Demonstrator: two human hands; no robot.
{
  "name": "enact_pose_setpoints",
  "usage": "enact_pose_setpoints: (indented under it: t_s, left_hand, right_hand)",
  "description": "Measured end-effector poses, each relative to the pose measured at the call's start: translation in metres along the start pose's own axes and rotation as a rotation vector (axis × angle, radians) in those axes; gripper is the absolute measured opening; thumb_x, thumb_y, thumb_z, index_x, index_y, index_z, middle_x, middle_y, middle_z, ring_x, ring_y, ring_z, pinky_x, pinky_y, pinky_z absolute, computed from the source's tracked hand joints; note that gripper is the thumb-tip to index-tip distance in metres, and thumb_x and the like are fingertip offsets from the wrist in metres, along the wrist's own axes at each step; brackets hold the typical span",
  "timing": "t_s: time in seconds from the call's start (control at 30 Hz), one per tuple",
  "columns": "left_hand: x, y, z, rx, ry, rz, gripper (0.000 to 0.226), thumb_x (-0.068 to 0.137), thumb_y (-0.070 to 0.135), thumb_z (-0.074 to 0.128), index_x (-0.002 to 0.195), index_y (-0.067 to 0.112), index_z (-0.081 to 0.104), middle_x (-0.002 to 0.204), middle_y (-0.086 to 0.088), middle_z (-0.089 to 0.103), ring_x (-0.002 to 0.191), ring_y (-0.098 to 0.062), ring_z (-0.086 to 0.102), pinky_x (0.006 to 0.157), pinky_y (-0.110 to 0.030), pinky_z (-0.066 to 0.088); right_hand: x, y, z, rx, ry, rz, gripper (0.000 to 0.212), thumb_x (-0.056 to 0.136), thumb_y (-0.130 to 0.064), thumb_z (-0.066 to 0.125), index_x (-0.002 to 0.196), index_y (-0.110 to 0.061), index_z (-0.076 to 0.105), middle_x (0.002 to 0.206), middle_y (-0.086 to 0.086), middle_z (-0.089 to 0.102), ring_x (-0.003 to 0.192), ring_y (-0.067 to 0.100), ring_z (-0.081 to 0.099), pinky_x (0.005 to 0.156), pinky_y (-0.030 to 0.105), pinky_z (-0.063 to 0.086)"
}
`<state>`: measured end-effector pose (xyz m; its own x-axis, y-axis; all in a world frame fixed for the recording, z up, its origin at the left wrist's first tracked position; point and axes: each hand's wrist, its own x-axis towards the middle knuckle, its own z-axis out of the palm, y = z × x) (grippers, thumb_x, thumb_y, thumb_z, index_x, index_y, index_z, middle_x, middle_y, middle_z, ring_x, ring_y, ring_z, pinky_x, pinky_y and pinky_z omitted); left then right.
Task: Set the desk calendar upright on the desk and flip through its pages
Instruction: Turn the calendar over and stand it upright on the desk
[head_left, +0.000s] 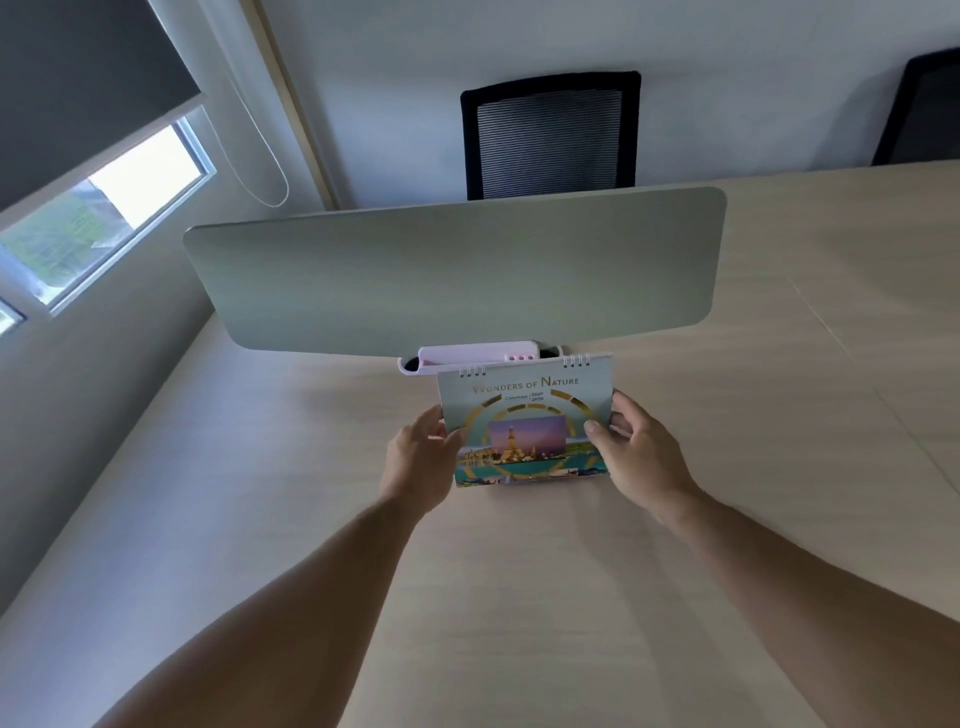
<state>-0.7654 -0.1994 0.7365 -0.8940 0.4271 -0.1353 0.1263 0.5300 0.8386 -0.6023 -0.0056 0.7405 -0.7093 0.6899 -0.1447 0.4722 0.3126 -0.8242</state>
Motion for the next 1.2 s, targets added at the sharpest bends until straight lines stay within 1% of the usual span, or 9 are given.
enact_pose_setpoints:
  t_s: [0.13,0.3,0.37,0.5,0.67,0.8,0.97,1.1,1.2]
  left_hand:
    - [-0.011,-0.018,-0.006,-0.008,-0.013,0.008,0.024,0.093,0.016,0.066,0.097,0.038,0.073,0.082,-0.001,0.077,0.060,-0.011,0.062,0.044,-0.010,0.038]
    - [-0.033,-0.026,0.000,-0.126,0.052,-0.066,0.031,0.095,0.010,0.067,0.122,0.023,0.072,0.094,0.007,0.073,0.070,-0.002,0.068,0.054,-0.016,0.044]
    - [-0.043,-0.030,0.004,-0.130,0.056,-0.087,0.030,0.094,0.012,0.065,0.119,0.024,0.076,0.098,0.003,0.079,0.067,-0.005,0.064,0.053,-0.013,0.043]
    - [-0.061,-0.032,0.009,-0.068,0.045,-0.062,0.028,0.096,0.019,0.060,0.116,0.030,0.078,0.080,0.004,0.075,0.055,-0.008,0.055,0.044,-0.015,0.038]
    - [-0.066,-0.024,0.012,-0.054,0.071,-0.106,0.031,0.097,0.022,0.058,0.122,0.028,0.077,0.094,-0.006,0.078,0.074,-0.023,0.063,0.059,-0.030,0.046]
    - [-0.071,-0.015,0.015,-0.161,0.130,-0.147,0.039,0.100,0.017,0.062,0.140,0.021,0.061,0.115,0.008,0.066,0.107,-0.019,0.067,0.081,-0.024,0.044]
    - [-0.067,-0.017,0.015,-0.152,0.141,-0.133,0.032,0.096,0.019,0.064,0.124,0.030,0.076,0.103,0.005,0.077,0.080,-0.013,0.067,0.065,-0.022,0.048]
    - [-0.067,-0.023,0.008,-0.181,0.168,-0.156,0.030,0.094,0.017,0.065,0.115,0.031,0.081,0.093,0.009,0.077,0.072,-0.007,0.064,0.057,-0.018,0.046]
    - [-0.065,-0.024,0.004,-0.074,0.160,-0.100,0.024,0.095,0.021,0.064,0.111,0.026,0.081,0.094,0.004,0.079,0.077,-0.015,0.065,0.053,-0.012,0.043]
  right_hand:
    - [-0.031,0.006,0.012,-0.006,0.008,0.050,0.039,0.097,-0.024,0.061,0.134,-0.032,0.057,0.116,-0.015,0.073,0.108,0.002,0.068,0.080,0.009,0.044]
    - [-0.050,0.029,0.031,-0.031,-0.013,0.165,0.073,0.075,-0.062,0.055,0.140,-0.028,0.049,0.136,-0.006,0.066,0.123,0.014,0.064,0.102,0.038,0.051]
    - [-0.054,0.035,0.038,-0.030,-0.037,0.183,0.081,0.072,-0.065,0.054,0.143,-0.026,0.048,0.141,-0.003,0.063,0.127,0.018,0.062,0.104,0.040,0.050]
    - [-0.064,0.033,0.041,-0.015,-0.062,0.200,0.097,0.068,-0.071,0.052,0.153,-0.027,0.038,0.148,-0.006,0.057,0.132,0.016,0.057,0.107,0.038,0.048]
    - [-0.077,0.013,0.036,-0.045,-0.097,0.170,0.077,0.090,-0.048,0.062,0.157,-0.020,0.037,0.154,0.002,0.050,0.140,0.022,0.048,0.110,0.031,0.042]
    - [-0.076,0.018,0.034,-0.042,-0.051,0.161,0.085,0.092,-0.041,0.065,0.162,-0.019,0.021,0.161,0.005,0.041,0.145,0.025,0.042,0.112,0.029,0.037]
    - [-0.074,0.017,0.031,-0.047,-0.083,0.168,0.077,0.091,-0.046,0.063,0.158,-0.027,0.032,0.157,0.000,0.046,0.140,0.021,0.048,0.112,0.032,0.042]
    - [-0.070,0.013,0.030,-0.016,-0.006,0.192,0.080,0.091,-0.039,0.066,0.159,-0.022,0.027,0.157,0.003,0.045,0.140,0.027,0.047,0.107,0.032,0.040]
    - [-0.063,0.014,0.027,-0.063,-0.004,0.177,0.060,0.089,-0.046,0.060,0.144,-0.024,0.050,0.148,0.001,0.057,0.130,0.025,0.055,0.099,0.032,0.047]
